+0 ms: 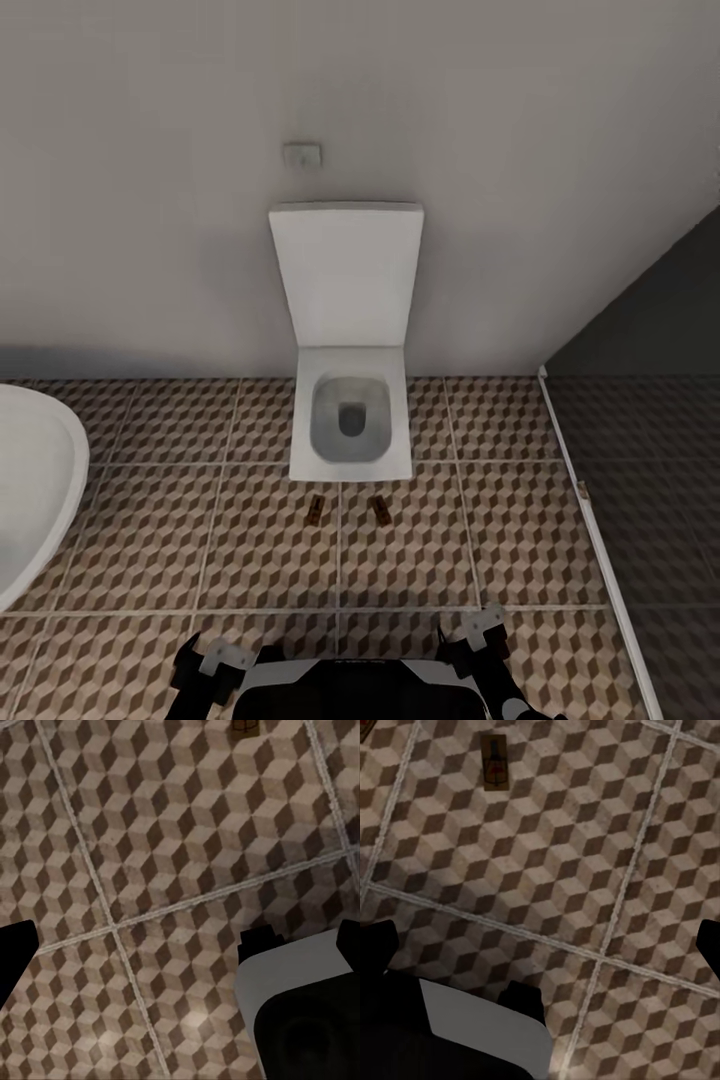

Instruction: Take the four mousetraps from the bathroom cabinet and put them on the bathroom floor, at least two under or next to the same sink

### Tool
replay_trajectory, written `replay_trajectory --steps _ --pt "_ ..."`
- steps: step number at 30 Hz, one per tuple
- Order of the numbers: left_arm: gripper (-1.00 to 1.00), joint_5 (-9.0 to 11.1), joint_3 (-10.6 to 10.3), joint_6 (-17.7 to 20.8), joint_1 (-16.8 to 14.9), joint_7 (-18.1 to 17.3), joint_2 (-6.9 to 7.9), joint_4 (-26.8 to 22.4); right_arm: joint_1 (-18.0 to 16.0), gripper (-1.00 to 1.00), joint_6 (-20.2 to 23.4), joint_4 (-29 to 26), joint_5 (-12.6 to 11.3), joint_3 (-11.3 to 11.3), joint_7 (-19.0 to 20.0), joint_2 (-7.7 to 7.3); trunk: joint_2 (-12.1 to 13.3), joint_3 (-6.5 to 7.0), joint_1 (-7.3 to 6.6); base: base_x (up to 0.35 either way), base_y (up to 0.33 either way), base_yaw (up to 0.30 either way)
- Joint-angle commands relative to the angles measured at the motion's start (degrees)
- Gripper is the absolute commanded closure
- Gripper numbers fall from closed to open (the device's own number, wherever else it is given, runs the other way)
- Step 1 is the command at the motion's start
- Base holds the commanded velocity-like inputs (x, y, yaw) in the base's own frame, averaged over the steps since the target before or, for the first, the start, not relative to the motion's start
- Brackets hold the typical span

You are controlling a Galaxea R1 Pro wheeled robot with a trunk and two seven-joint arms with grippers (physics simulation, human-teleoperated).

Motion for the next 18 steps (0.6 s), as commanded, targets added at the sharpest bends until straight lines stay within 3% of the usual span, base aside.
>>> replay_trajectory --steps 1,18 --pt "-1.00 0.4 -0.5 -0.3 0.0 0.1 -0.02 0.2 0.0 -1.00 0.0 0.1 0.5 0.2 -0.6 0.02 0.4 0.22 -0.21 0.000 0.000 0.000" --pt "-1.00 0.4 -0.5 -0.2 0.6 0.1 0.04 0.2 0.0 -1.00 0.0 0.1 0.5 0.2 -0.7 0.02 7.2 4.73 -3.94 0.000 0.000 0.000"
